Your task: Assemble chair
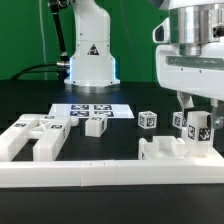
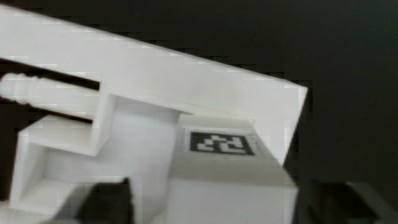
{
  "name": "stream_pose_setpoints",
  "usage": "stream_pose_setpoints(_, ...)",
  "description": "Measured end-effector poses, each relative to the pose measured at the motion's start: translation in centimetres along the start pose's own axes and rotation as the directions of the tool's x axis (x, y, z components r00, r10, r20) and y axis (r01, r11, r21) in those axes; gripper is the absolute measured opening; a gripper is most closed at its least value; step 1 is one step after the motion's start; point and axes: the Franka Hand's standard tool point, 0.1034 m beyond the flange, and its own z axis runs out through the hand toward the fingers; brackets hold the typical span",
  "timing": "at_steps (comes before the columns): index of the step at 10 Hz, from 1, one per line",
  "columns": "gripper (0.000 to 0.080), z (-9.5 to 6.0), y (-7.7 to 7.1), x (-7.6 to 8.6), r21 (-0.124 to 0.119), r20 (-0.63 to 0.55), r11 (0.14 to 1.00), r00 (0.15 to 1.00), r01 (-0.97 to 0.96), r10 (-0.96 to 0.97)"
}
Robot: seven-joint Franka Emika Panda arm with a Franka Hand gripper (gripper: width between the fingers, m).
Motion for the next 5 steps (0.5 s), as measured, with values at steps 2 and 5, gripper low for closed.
stream_pose_setpoints(2,0.0635,0.00,0.00,-0.01,0.002,-0.001,0.975,0.975,0.221,-0.221)
stream_pose_setpoints(5,0.0649,0.01,-0.06,-0.24,0.003,-0.003,0.855,0.855,0.519,-0.519)
